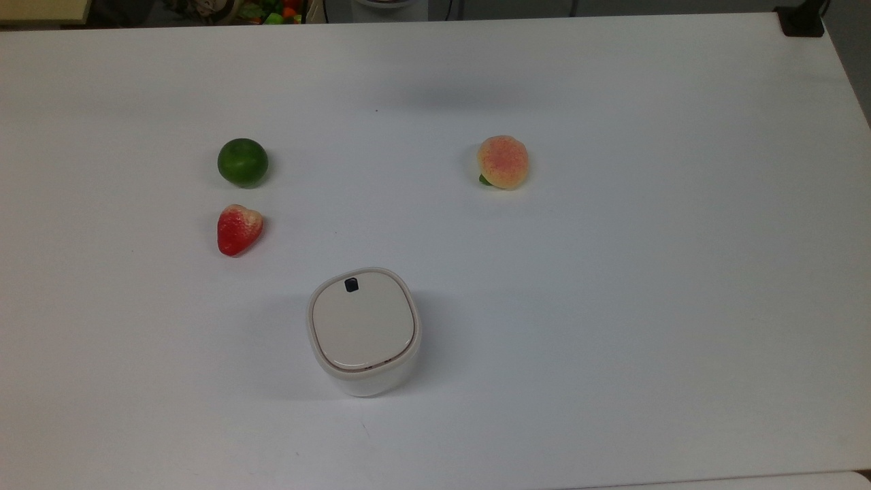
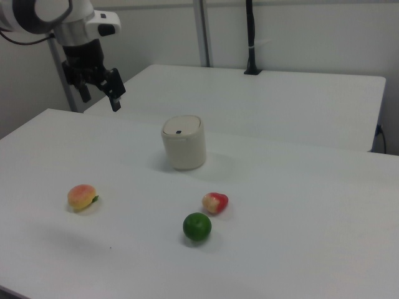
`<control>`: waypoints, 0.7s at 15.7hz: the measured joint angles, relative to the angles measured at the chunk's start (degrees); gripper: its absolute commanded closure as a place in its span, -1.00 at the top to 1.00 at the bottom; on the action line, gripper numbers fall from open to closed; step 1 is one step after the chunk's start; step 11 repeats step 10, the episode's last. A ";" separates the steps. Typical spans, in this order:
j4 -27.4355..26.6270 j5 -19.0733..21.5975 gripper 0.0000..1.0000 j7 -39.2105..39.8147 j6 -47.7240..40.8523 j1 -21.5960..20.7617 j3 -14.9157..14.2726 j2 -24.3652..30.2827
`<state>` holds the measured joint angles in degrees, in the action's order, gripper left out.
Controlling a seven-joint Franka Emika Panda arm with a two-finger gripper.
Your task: Close garbage bin
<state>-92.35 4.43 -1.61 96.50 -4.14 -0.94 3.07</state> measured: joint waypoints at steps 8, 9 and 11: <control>-0.19 0.00 1.00 0.00 0.88 0.00 -0.69 -0.61; -0.19 0.00 1.00 0.00 0.88 0.00 -0.69 -0.70; -0.19 0.00 1.00 0.00 0.88 0.00 -0.69 -0.80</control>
